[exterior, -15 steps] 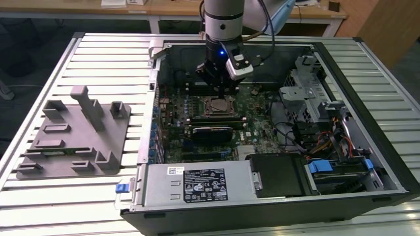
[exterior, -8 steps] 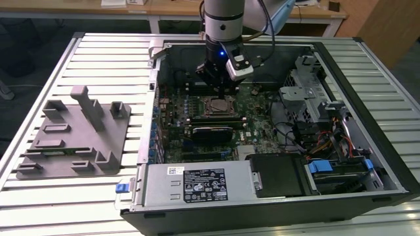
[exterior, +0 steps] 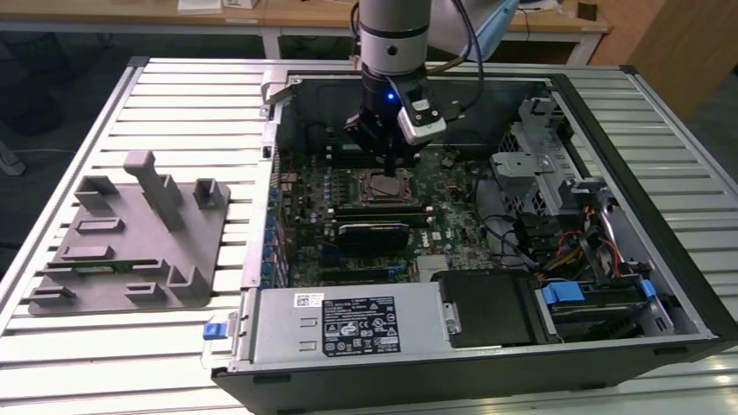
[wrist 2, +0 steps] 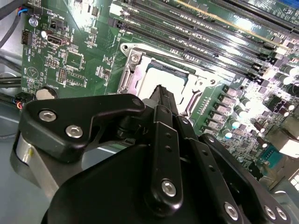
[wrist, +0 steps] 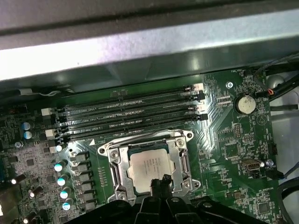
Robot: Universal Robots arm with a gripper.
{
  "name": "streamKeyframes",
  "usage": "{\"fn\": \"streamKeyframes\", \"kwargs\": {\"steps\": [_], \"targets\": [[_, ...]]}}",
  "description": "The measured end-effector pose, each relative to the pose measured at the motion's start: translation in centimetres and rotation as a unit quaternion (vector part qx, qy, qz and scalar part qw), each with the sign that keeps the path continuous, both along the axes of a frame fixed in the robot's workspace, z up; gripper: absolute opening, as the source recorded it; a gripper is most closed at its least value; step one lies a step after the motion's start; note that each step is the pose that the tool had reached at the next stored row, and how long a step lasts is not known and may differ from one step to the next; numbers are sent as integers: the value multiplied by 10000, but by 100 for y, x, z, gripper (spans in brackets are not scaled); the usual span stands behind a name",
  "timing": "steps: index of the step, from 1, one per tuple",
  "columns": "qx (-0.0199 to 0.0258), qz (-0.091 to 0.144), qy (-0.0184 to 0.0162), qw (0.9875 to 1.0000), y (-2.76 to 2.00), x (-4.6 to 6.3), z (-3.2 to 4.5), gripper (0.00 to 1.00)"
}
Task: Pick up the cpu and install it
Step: 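Install the second cpu locking lever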
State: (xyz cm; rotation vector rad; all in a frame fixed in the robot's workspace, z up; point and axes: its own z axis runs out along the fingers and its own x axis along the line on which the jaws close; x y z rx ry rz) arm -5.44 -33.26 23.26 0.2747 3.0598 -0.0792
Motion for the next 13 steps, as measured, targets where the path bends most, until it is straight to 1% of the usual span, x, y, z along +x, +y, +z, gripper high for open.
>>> {"fn": "streamKeyframes", "kwargs": {"steps": [9, 13], "targets": [[0, 0, 0, 10000, -62, 0, 0, 11], [0, 0, 0, 10000, -100, 0, 0, 11]]}}
